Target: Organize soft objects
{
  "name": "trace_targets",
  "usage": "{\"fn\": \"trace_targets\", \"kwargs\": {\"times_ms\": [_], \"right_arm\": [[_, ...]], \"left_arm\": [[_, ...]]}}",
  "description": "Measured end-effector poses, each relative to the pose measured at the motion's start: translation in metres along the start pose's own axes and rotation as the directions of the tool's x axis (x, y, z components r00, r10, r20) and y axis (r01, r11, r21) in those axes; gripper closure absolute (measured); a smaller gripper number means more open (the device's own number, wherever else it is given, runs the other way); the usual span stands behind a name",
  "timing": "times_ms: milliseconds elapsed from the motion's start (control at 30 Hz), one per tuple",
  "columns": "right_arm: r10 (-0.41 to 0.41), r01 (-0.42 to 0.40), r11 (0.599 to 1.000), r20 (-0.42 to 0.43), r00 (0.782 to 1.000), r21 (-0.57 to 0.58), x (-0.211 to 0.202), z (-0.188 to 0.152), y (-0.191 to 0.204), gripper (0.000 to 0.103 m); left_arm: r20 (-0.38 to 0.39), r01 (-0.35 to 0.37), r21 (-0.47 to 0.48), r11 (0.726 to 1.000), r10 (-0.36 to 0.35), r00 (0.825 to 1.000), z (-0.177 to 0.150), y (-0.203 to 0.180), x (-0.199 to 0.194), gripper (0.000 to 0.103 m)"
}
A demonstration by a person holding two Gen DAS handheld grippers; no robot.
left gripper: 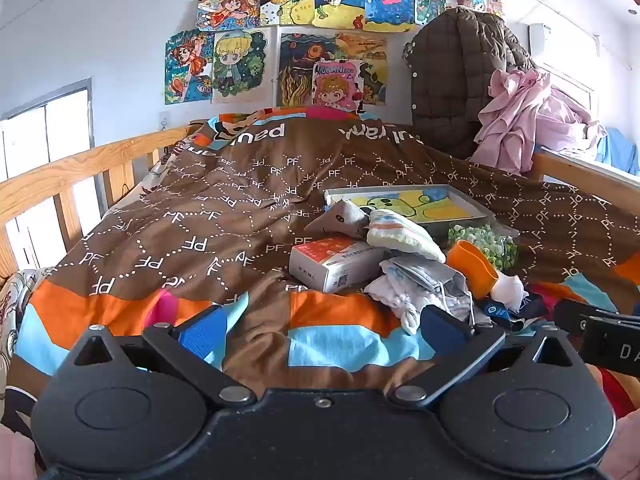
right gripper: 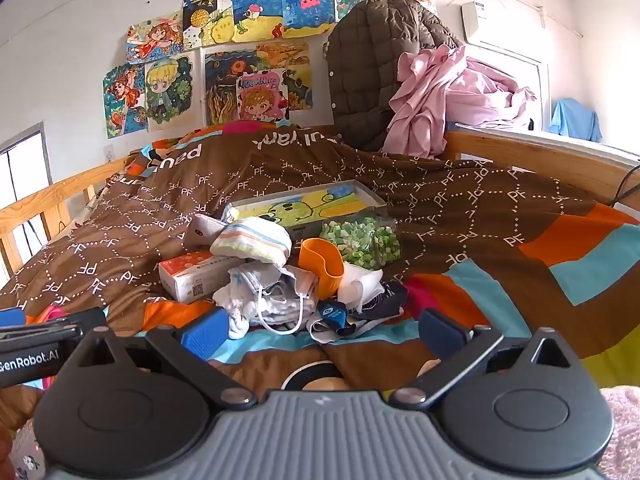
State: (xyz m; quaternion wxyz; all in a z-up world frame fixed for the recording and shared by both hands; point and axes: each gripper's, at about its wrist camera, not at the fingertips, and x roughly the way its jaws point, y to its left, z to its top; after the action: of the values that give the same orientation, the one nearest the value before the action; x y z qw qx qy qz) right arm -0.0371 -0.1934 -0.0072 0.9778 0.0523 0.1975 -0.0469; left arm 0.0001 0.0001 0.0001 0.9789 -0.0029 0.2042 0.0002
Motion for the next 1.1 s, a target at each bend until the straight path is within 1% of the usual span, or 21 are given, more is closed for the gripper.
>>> {"fn": "trace_targets", "kwargs": {"times_ms": [367,533,600,633,733,1100], "right_arm": [[0.001,-0.001,1.000,-0.001,1.000,0.001,-0.0001,-0.0002,-0.0004,0.000],[0.001,-0.001,1.000,-0.001,1.000,0.004,-0.0004,-0.0004,-0.0006,0.000],[0.002,-0.002,1.000,-0.001,1.000,0.004,-0.0005,-0.0003,-0.0008,0.000],[0.002,-0.002,1.000,-0.001,1.000,0.003,-0.0006,-0.0003,-0.0007,0.000],[0.002,-0.002,1.000,-0.001,1.000,0.004,-0.0007,-0.0002,-0.0006,0.000],[0.005,-0.005,1.000,0.000,1.000,-0.001,-0.0023,-0.0013,0.0016,0.000]], "left_arm": [[0.000,-0.002,0.001,1.000,0.002,1.000,-0.0001,-0.0004,0.0000,0.001],[0.010,-0.023,0.005,1.000,0.023,1.000,-0.0002,-0.0027,-0.0020,0.001],[0.007,-0.029,0.005,1.000,0.029,1.000,-0.0069,0.0069,0.0055,0.001],[0.007,-0.031,0.008,1.000,0.031,1.000,-0.0074,0.0072,0.0032,0.001],[0.001,-0.038,0.001,0.999,0.038,0.999,-0.0015,0.0044,0.0028,0.001],[0.008,-0.030,-0.013,0.999,0.030,1.000,0.0012,0.0045,0.0002,0.001]]}}
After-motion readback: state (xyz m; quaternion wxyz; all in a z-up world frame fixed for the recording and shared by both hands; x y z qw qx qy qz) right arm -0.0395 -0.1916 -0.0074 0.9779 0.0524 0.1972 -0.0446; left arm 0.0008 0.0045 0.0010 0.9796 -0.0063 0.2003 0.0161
